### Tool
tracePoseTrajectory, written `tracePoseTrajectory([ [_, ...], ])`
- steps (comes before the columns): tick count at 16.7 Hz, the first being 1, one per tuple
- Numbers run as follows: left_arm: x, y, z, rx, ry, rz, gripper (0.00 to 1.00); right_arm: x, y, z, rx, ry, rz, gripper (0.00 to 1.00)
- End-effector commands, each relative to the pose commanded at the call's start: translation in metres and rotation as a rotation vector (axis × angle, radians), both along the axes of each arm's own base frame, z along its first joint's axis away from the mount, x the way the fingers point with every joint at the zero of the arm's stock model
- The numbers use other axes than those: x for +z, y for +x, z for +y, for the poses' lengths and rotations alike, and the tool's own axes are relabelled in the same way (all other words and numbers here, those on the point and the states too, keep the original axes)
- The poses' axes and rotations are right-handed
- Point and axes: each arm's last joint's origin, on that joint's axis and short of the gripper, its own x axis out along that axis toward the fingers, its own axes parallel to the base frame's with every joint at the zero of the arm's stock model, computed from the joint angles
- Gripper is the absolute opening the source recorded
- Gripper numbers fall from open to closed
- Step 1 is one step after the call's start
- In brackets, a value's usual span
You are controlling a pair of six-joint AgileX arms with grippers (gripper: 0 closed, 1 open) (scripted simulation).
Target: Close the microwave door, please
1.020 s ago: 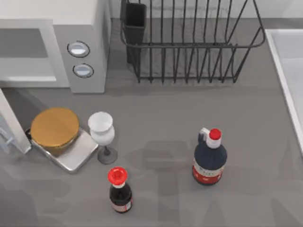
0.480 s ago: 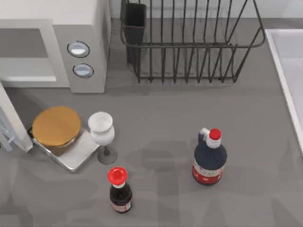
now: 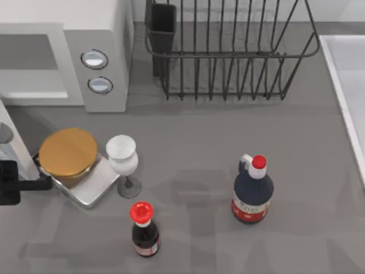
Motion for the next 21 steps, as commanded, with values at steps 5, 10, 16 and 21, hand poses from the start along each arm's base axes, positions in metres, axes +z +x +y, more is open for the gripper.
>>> tracePoseTrajectory([
  [5, -0.002, 0.0, -0.002, -0.012, 0.008, 0.009, 0.0, 0.0, 0.0, 0.0, 0.0, 0.0, 0.0, 1.0],
  [10, 0.011, 0.017, -0.003, -0.043, 0.014, 0.039, 0.0, 0.0, 0.0, 0.0, 0.0, 0.0, 0.0, 1.0],
  [16, 0.011, 0.092, -0.005, -0.039, 0.013, -0.002, 0.0, 0.0, 0.0, 0.0, 0.0, 0.0, 0.0, 1.0],
  [21, -0.012, 0.1, -0.004, -0.012, 0.008, 0.009, 0.0, 0.0, 0.0, 0.0, 0.0, 0.0, 0.0, 1.0],
])
